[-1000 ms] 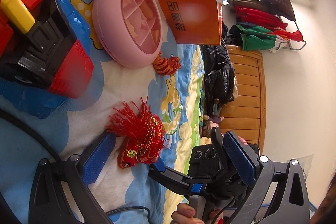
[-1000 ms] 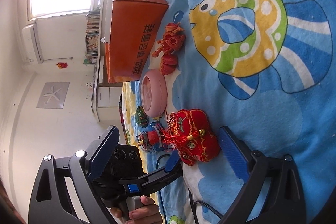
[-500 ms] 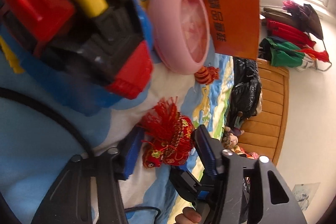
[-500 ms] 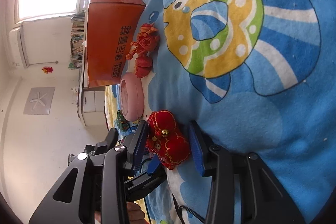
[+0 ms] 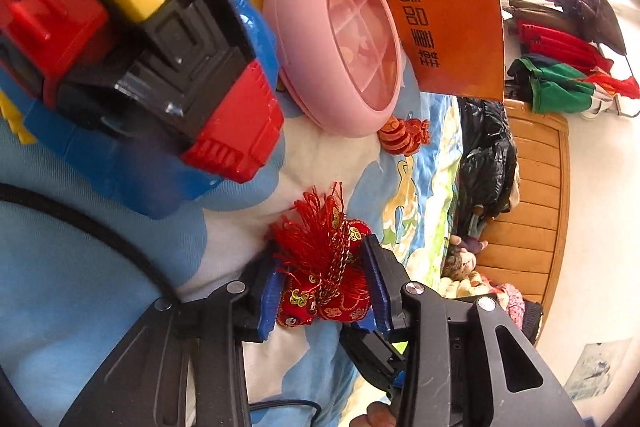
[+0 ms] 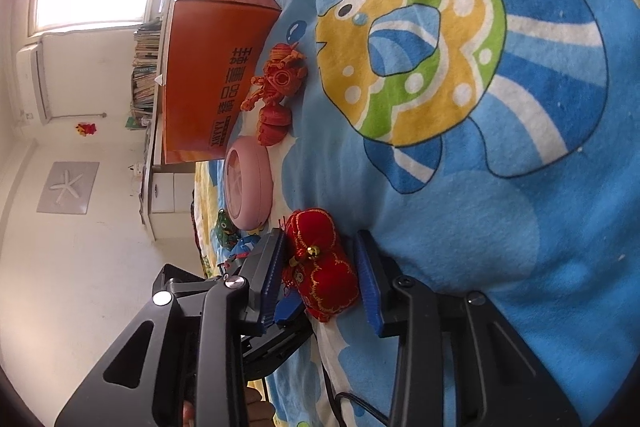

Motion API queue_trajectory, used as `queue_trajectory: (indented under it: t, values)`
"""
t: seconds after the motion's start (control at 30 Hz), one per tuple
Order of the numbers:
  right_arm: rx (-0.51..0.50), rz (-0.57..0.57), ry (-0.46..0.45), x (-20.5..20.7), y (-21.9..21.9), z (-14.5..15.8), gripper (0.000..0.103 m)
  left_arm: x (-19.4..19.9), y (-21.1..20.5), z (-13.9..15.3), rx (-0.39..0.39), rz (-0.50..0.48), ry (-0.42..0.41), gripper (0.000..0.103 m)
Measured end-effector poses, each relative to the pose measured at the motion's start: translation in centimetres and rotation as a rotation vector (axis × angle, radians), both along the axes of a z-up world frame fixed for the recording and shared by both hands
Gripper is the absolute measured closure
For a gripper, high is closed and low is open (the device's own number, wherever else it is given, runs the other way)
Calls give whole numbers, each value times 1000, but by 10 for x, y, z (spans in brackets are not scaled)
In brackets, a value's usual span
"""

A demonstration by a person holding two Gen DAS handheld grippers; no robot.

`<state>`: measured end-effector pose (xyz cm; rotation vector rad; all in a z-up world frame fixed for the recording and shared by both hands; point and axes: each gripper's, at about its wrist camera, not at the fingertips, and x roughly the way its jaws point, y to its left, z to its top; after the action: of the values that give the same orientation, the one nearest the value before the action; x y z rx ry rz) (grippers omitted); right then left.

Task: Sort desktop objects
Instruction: 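Lift the red tassel ornament with both grippers toward the orange box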

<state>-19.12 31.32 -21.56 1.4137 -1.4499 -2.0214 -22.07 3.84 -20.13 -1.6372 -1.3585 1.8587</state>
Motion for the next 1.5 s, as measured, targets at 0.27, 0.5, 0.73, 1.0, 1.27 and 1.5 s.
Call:
queue_trajectory:
  t: [0.27,0.5,0.73,1.0,1.27,1.5]
  values:
    - [97,53,40,-3,-8,15,71,1,-3,4,27,8,68,73]
    - [70,44,70,-1,-6,17,71,4,-3,7,64,5,111,75]
    - [35,-3,141,0,1,35,71,-3,-1,28,86,20,183,76]
    - [24,-32,200,-7,-5,52,71,-18,1,46,81,49,245,76]
    - [0,-48,230,-15,-12,62,71,-30,-12,54,118,83,292,76]
    - [-8,-57,232,-35,-12,69,71,-48,-18,63,115,76,298,76]
